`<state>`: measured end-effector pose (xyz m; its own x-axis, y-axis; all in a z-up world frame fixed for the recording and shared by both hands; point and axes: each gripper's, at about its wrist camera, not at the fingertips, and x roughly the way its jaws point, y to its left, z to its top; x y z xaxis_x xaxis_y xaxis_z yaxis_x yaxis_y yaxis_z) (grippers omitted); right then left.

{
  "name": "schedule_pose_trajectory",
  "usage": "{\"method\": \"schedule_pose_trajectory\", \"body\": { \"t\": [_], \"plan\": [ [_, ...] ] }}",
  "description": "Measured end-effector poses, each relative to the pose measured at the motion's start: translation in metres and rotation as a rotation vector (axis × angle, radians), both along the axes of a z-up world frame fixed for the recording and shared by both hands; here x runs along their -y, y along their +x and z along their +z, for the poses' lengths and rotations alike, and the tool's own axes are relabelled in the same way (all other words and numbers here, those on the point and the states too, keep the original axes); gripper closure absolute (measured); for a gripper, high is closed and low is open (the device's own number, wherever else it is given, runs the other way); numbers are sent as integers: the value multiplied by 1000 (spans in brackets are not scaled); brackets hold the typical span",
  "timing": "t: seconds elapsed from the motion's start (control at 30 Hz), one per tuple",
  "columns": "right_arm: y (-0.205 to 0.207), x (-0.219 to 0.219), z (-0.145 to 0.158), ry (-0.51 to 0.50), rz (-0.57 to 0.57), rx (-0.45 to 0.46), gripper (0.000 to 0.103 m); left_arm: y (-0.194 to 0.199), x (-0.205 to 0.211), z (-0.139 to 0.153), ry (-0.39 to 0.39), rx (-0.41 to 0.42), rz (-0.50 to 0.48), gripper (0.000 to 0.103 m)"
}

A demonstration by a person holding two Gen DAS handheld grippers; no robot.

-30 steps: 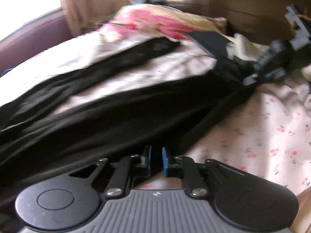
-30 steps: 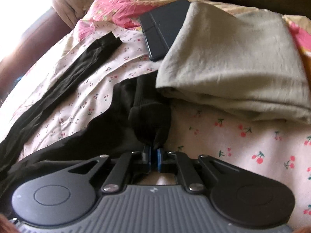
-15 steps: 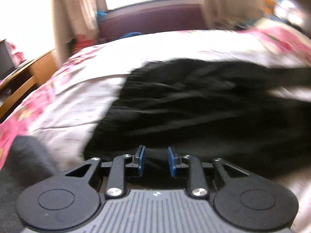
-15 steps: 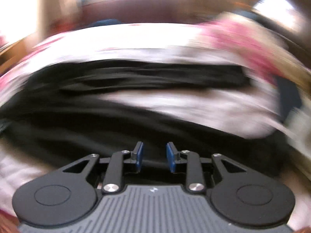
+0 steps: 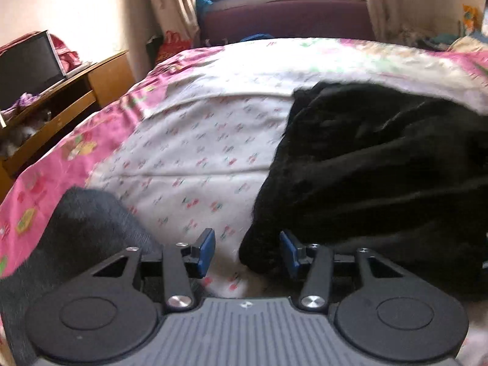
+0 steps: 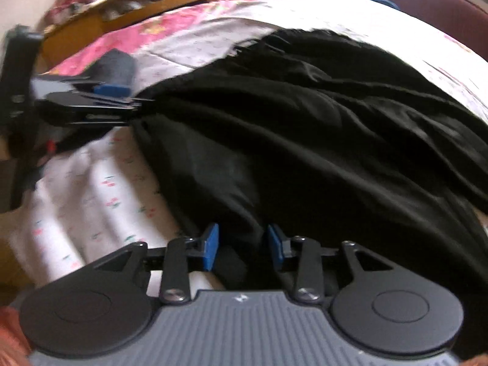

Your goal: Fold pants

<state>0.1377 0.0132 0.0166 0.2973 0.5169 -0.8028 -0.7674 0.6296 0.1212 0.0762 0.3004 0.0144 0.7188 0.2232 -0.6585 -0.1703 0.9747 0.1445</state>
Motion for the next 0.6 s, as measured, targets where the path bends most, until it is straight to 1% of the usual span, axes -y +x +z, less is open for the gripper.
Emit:
{"method": "schedule_pose_trajectory", "body": {
  "t": [0.07,0.1,0.17,0.2,0.27,0.33,0.4,0.47,0.53,0.57,0.6],
  "plan": [
    [15,17,18,27,1,29,68,6,6,18,8,44,-42,41],
    [29,30,26,28,-5,54,68,14,8,27,9,66,-69,41],
    [70,46,36,8,-36,105,67,39,14,41,-8,85,-134,40],
    [90,46,37,-7,-51,131,67,53,17,46,-6,92,-161,38],
    [138,62,37,-53,-83,156,66,91,24,49,10,96,-205,34],
    [178,73,37,-78,-116,173,66,131,27,45,-3,73,-239,33],
    [211,77,33,-112,-121,194,66,175,25,39,-46,34,-258,33],
    [244,83,29,-153,-117,208,66,214,23,32,-62,-1,-264,33],
    [267,79,23,-165,-116,192,64,238,21,26,-75,-38,-280,33],
    [278,76,20,-167,-107,167,60,250,20,21,-95,-73,-300,33],
    [286,73,16,-169,-96,153,58,254,22,17,-106,-103,-315,32]
  ]
}}
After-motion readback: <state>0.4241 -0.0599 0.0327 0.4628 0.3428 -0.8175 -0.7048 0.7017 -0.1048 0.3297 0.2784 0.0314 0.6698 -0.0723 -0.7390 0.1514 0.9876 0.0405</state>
